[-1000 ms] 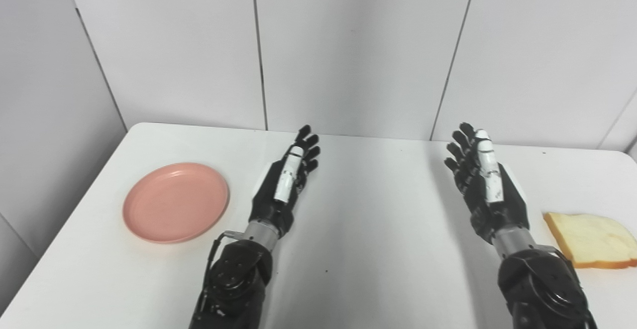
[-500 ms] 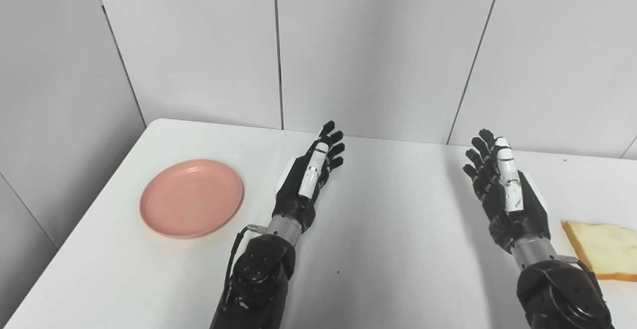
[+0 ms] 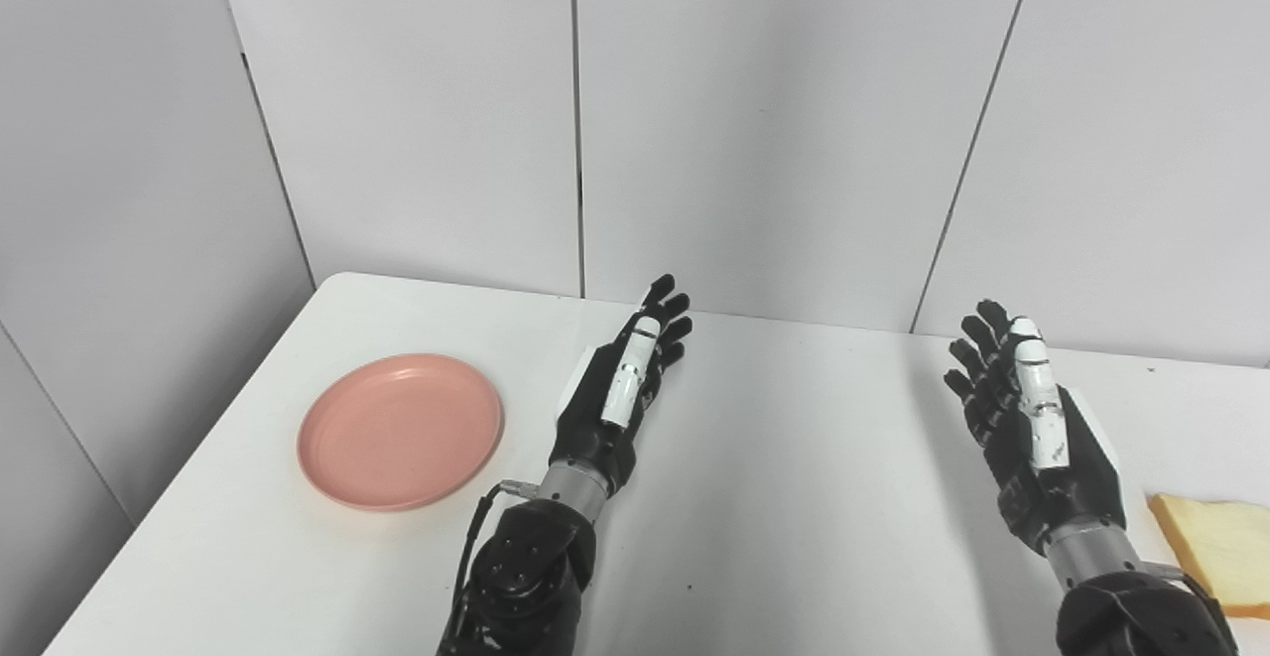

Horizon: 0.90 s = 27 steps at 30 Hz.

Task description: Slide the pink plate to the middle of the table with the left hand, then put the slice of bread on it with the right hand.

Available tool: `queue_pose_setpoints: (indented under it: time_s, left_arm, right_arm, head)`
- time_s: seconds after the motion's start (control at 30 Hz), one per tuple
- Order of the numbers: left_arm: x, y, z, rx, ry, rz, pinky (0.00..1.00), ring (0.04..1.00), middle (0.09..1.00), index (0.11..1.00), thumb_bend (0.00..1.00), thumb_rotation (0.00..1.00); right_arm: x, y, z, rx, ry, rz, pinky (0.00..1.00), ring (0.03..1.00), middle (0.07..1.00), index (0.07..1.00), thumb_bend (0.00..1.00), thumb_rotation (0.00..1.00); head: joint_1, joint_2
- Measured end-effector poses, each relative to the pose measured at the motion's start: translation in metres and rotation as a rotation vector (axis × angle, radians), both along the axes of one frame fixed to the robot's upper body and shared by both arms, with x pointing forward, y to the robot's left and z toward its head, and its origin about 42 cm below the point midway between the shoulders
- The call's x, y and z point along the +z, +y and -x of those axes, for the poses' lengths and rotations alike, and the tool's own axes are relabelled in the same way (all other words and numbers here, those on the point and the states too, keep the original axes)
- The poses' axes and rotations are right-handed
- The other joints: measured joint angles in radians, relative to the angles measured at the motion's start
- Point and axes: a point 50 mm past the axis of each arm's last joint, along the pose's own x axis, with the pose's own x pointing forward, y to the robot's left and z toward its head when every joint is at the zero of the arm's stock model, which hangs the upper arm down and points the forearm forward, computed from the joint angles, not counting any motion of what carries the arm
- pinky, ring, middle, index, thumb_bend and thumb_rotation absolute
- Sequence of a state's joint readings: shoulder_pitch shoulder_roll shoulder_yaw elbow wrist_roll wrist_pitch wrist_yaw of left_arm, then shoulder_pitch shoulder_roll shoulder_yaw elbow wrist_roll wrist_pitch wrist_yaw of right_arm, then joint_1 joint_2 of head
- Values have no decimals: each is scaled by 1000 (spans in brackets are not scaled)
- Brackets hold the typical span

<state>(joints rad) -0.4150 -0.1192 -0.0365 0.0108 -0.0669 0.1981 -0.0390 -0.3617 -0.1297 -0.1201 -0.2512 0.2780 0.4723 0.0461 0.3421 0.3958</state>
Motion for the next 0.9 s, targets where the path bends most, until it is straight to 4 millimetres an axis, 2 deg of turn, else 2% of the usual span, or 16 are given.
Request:
queue_pose_setpoints:
  time_s: [0.27,0.37,0.5,0.63,0.73,0.9]
  left_arm:
    - [21,22,0,55,-60,46,990,934,941,926,395,1000]
    - [28,34,1,89,-87,42,955,918,926,912,395,1000]
    - [32,48,1,122,-111,53,960,927,937,919,426,1000]
    - [40,61,3,160,-154,54,957,930,940,925,407,1000]
    - [50,73,7,197,-191,87,966,938,948,931,408,1000]
    - [68,93,12,294,-256,113,917,922,926,915,398,1000]
  right_arm:
    - [1,0,0,5,-2,-2,1000,1000,1000,1000,183,1000]
    - [1,0,0,5,-2,-2,1000,1000,1000,1000,184,1000]
    - [1,-1,0,7,-1,0,1000,1000,1000,1000,188,1000]
    - [1,-1,0,10,-1,-2,1000,1000,1000,1000,182,1000]
    - [1,-1,0,12,-1,-2,1000,1000,1000,1000,182,1000]
    - [2,-1,0,13,0,-2,1000,1000,1000,1000,183,1000]
  head:
    - [3,3]
    - [6,5]
    - [6,6]
    - [14,9]
    - [17,11]
    - [20,11]
